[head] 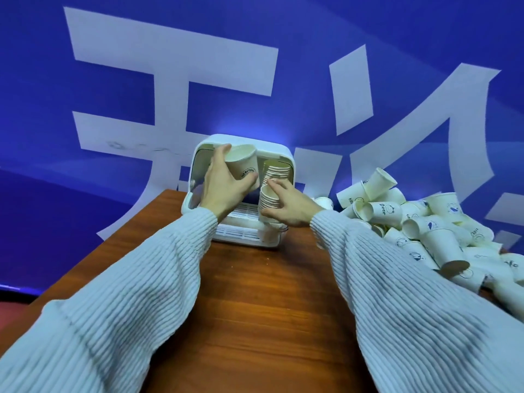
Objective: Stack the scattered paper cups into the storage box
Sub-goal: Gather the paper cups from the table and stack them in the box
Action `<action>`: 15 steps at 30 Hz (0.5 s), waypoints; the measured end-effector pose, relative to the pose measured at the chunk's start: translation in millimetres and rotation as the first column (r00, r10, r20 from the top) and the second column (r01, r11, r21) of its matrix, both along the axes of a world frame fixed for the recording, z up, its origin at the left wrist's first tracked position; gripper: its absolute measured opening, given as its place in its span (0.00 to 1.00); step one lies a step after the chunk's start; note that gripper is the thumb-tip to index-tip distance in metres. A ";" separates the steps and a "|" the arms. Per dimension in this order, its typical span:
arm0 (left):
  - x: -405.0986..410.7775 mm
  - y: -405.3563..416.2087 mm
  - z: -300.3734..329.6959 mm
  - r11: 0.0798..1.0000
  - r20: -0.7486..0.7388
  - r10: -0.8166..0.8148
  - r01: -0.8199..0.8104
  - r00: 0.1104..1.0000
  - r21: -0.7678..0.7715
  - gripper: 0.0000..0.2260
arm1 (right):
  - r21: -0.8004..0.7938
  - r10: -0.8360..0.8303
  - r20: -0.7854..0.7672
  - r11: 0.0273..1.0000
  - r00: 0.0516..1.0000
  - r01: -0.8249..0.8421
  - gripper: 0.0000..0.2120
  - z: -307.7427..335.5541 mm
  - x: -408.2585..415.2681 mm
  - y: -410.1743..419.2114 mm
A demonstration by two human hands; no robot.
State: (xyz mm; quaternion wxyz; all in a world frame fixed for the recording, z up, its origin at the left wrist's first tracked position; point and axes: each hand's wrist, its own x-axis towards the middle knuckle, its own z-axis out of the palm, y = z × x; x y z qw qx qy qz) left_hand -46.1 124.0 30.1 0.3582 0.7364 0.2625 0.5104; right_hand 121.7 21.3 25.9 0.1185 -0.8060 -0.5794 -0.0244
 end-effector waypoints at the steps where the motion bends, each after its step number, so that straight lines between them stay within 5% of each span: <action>1: 5.3 -0.5 3.8 1.000 -0.006 -0.004 0.004 1.000 0.005 0.36 | 0.025 0.004 -0.036 1.000 0.999 -0.003 0.46 -0.6 0.7 -1.6; 6: 30.9 -7.5 22.4 0.998 0.040 -0.034 0.031 0.999 0.062 0.35 | 0.222 0.018 -0.318 0.973 0.948 0.056 0.57 -10.4 -0.7 -11.2; 11: 50.2 -14.1 22.9 0.991 -0.003 -0.064 0.064 0.998 0.120 0.36 | 0.270 0.028 -0.339 0.960 0.941 0.068 0.57 -19.3 5.7 -28.0; 15: 59.9 -16.2 7.3 0.984 -0.235 -0.090 0.123 0.968 0.128 0.38 | 0.303 0.032 -0.308 0.951 0.951 0.066 0.50 -22.4 11.6 -46.8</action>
